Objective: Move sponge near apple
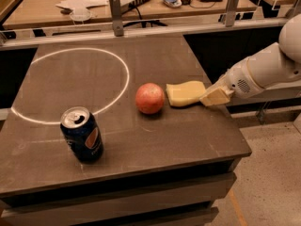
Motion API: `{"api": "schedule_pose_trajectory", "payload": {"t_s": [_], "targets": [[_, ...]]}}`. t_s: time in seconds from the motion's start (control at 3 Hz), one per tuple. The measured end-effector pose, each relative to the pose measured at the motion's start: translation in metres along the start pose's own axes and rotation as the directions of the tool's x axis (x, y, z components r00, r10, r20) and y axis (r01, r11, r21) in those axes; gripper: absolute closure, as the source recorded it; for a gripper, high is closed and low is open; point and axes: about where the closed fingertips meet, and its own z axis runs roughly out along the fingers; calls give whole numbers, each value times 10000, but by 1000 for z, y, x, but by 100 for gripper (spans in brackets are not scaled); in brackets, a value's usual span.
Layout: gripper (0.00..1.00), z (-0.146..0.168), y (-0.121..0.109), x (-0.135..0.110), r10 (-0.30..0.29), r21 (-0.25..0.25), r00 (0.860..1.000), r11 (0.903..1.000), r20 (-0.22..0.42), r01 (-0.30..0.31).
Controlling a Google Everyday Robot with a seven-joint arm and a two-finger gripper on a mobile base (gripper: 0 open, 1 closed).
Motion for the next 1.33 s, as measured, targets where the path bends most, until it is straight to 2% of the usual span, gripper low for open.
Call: {"api": "schedule_pose_trajectory", "payload": {"t_s": [0.33, 0.67, 1.0, 1.33], "targets": [[23, -4, -6, 11, 203, 372, 9995, 9991, -249, -194], [0, -23, -20, 9, 573, 1324, 9983, 9895, 85, -579], [0, -65, -47, 8, 1451, 2931, 9741, 9366, 1736, -1918], [0, -67, -54, 0, 1293, 3166, 9721, 9299, 1959, -1874]]}}
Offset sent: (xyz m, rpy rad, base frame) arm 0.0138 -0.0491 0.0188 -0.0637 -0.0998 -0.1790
